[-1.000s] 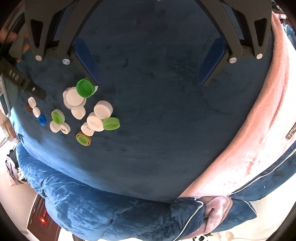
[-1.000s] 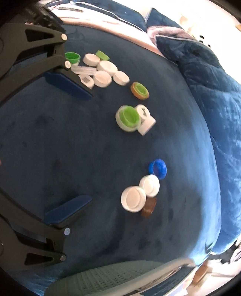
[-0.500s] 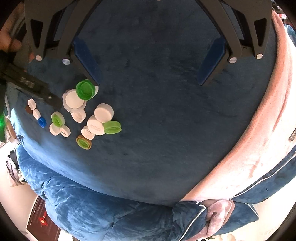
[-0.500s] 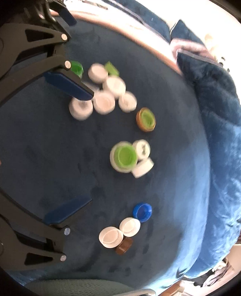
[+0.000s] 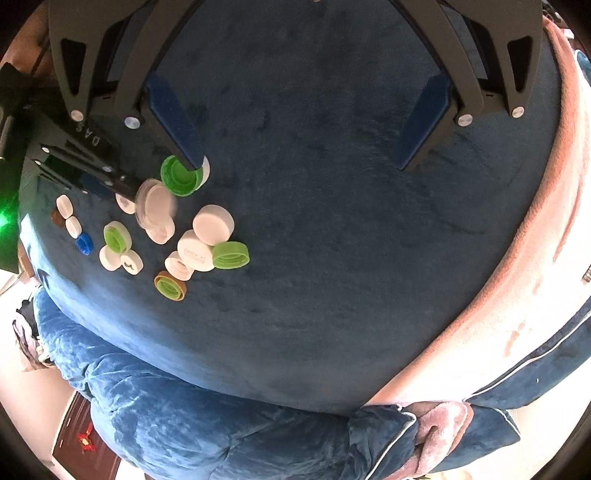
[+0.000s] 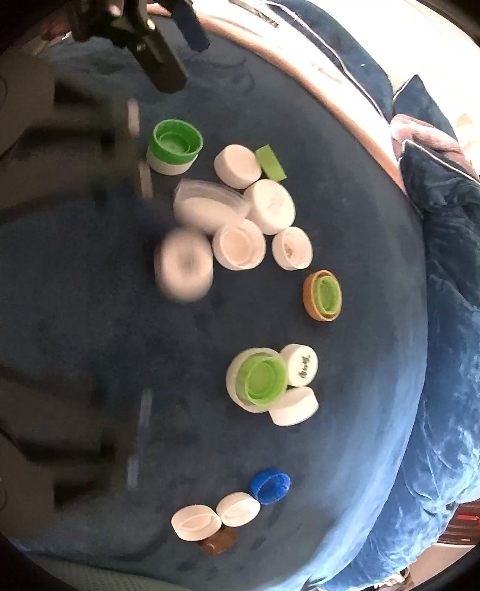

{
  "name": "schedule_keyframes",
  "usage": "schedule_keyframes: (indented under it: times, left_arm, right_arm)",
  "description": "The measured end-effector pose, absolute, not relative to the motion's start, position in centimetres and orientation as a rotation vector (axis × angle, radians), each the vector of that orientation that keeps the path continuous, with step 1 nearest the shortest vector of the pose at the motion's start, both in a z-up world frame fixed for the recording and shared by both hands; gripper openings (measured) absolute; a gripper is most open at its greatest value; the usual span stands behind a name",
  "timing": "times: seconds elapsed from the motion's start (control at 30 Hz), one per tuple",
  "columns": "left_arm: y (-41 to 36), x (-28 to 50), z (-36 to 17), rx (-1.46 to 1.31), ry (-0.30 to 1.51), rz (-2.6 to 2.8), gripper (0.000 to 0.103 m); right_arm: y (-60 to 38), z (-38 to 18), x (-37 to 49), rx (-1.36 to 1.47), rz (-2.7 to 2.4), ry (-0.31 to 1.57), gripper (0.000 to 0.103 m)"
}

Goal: Organize objects
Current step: 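Grasp a large white cap with the left gripper while the right grasps a QR-code cap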

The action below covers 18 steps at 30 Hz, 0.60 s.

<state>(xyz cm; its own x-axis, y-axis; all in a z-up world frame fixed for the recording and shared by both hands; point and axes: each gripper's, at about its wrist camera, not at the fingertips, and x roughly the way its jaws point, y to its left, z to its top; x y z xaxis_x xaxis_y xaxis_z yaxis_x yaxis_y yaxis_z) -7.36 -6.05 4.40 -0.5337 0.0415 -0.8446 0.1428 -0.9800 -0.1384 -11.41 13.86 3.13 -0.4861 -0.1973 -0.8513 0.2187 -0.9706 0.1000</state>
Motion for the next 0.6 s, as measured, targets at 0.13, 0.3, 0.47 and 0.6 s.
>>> schedule_keyframes:
  times: [0.13, 0.3, 0.47, 0.6]
  left_arm:
    - [-5.1, -7.7, 4.6, 1.492, 0.303, -2.712, 0.102]
    - [-1.8, -9.1, 4.8, 1.518, 0.225, -2.811, 0.102]
    - [2.0, -10.8, 5.2, 1.514, 0.112, -2.924, 0.102]
    - [3.2, -12.4, 4.4, 1.541, 0.106, -2.912, 0.089]
  right_arm:
    - [15.5, 3.4, -10.9, 1.444, -2.520, -0.113, 0.031]
    - [18.3, 3.5, -8.9, 1.477, -2.586, -0.261, 0.031]
    - [19.5, 4.0, -8.5, 1.480, -2.606, -0.288, 0.031]
    - [19.4, 3.8, -8.5, 1.484, -2.595, -0.283, 0.031]
